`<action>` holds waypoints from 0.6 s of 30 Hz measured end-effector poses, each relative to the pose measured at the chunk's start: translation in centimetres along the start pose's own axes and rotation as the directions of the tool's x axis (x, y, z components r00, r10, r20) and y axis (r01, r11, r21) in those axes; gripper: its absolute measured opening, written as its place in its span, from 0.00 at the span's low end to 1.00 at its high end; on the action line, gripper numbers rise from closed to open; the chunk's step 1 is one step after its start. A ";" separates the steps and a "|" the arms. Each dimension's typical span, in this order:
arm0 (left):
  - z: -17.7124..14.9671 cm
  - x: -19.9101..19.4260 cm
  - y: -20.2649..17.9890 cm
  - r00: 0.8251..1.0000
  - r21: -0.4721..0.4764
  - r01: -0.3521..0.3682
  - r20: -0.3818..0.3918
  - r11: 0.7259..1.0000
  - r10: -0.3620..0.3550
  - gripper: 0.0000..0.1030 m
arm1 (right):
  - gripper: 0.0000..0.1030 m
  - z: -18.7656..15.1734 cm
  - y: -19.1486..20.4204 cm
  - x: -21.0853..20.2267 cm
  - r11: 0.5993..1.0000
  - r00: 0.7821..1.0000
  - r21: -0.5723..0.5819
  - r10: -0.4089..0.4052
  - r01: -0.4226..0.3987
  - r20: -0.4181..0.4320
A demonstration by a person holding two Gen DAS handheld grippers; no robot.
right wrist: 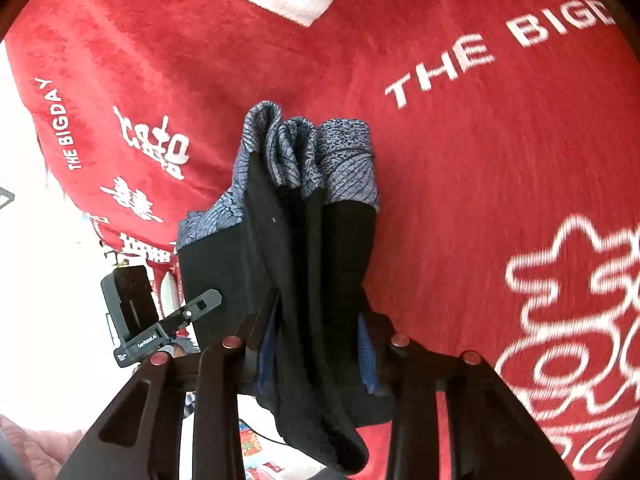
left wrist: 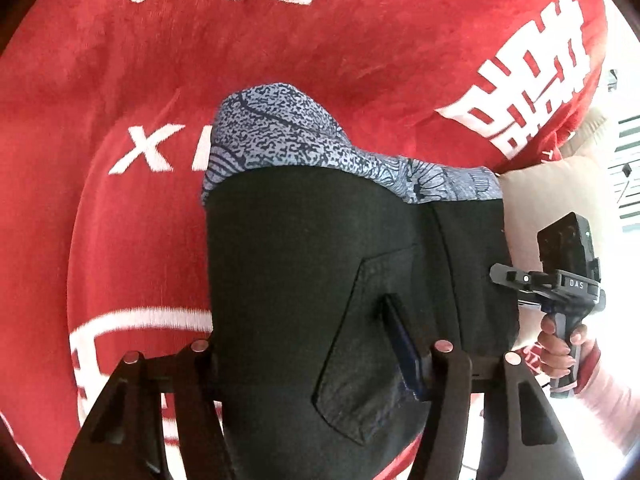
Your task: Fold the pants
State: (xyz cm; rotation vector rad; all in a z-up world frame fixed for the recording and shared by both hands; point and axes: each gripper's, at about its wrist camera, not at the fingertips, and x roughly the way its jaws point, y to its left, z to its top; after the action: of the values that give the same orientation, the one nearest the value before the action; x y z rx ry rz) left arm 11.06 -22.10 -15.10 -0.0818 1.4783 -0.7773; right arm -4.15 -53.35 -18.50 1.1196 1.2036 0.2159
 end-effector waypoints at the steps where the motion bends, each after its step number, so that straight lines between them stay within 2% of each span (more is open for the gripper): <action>1: -0.4 -0.3 -0.1 1.000 0.003 0.000 -0.001 1.000 0.000 0.61 | 0.36 -0.4 0.1 -0.2 1.000 1.000 0.000 0.002 -0.002 -0.001; 8: -4.2 -2.5 -0.6 1.000 0.012 -0.023 -0.007 1.000 0.023 0.61 | 0.36 -5.3 1.2 -1.0 1.000 1.000 0.009 0.010 -0.010 -0.006; 13: -7.2 -2.0 0.0 0.998 0.000 -0.051 -0.044 0.999 0.051 0.61 | 0.37 -8.3 0.6 -0.3 0.999 1.000 0.036 -0.017 0.018 -0.010; 16: -8.1 -0.9 0.3 0.995 -0.007 -0.083 -0.061 0.997 0.082 0.62 | 0.40 -9.4 -0.2 0.4 0.995 0.997 0.054 -0.077 0.078 -0.020; 18: -8.6 -0.6 0.3 0.992 -0.014 -0.113 -0.061 0.994 0.112 0.65 | 0.46 -9.7 0.1 0.7 0.988 0.989 0.046 -0.147 0.148 -0.022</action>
State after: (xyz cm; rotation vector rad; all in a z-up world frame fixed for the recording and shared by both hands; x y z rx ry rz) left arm 3.46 -18.11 -15.95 0.0121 1.5335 -0.6812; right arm -11.78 -47.26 -18.21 1.0664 1.3085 0.0849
